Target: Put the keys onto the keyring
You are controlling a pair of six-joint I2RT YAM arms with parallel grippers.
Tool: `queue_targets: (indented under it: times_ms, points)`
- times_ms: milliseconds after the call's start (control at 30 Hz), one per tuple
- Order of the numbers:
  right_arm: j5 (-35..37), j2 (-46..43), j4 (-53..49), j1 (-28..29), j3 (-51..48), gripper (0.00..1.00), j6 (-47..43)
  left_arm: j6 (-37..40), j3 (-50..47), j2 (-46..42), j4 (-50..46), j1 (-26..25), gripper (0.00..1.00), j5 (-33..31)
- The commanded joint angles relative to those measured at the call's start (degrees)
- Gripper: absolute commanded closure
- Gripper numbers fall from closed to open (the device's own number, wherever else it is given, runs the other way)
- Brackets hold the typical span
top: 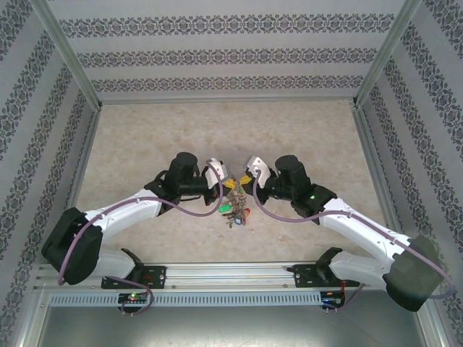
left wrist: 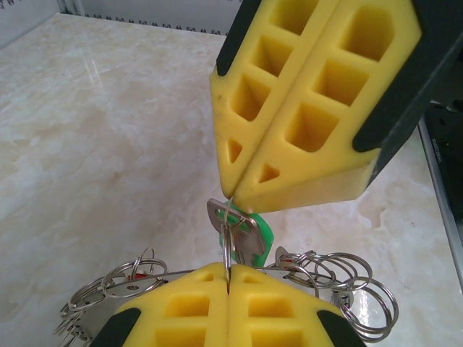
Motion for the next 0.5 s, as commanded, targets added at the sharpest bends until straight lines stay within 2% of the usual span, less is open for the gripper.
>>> queue_targets:
  times_ms: [0,267,333,400,467]
  points:
    - [0.6,-0.8,0.4,0.5,2.5,1.0,0.5,-3.3,-2.0,0.7,8.5,-0.7,0.98,-2.1]
    - [1.0,-1.2,0.0,1.2,2.6,1.0,-0.6,-5.1,-3.5,1.8,11.1,-0.7,0.95,-3.0]
    - [0.9,-1.2,0.0,1.3,2.8,1.0,-0.7,-5.3,-3.5,2.0,11.2,-0.7,0.92,-2.7]
    - [1.1,-1.3,-0.3,1.3,2.9,1.0,-1.0,-4.6,-3.0,1.9,10.1,-0.7,0.84,-1.5]
    - [1.2,-1.2,-0.3,1.3,2.9,1.0,-1.4,-2.3,-1.4,2.0,6.7,-0.7,0.82,0.3]
